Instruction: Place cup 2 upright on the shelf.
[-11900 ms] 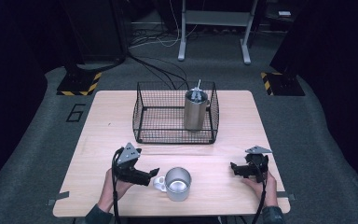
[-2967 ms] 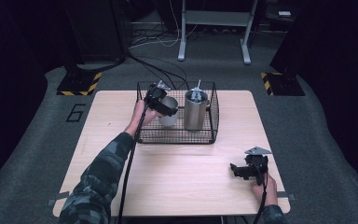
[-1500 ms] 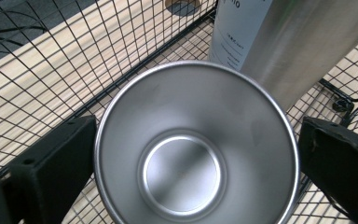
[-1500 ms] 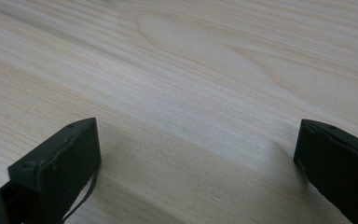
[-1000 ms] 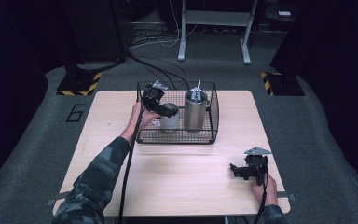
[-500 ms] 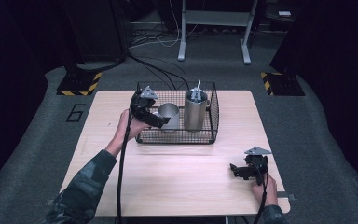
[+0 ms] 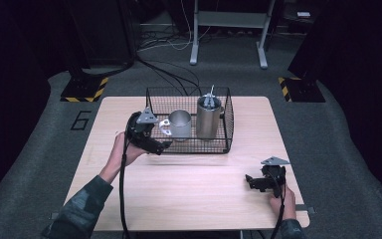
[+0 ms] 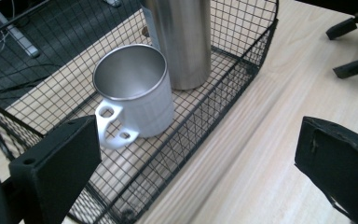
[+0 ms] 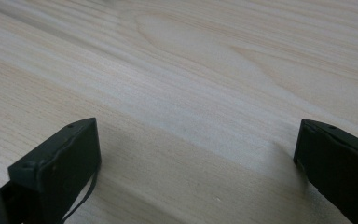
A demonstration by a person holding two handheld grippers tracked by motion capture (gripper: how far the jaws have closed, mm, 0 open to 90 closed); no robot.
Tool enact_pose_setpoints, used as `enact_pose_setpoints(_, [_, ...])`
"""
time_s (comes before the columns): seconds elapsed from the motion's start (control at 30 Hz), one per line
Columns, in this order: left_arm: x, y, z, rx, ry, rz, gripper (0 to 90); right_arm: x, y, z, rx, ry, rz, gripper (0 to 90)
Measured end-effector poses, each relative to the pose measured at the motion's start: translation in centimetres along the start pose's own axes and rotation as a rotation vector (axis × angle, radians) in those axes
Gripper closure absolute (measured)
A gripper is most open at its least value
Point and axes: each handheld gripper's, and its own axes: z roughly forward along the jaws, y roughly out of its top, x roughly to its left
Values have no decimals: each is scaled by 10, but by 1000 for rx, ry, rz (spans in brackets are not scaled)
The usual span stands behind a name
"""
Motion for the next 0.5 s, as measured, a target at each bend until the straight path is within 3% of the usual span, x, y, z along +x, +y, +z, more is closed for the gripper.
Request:
enact_pose_setpoints(0.17, [-8, -21, -7, 13, 24, 1, 2, 0, 0, 0, 0, 0, -1, 0])
enact_pose_setpoints(0.5, [-14, -67, -13, 30, 75, -68, 2, 0, 0, 0, -2, 0, 0, 0])
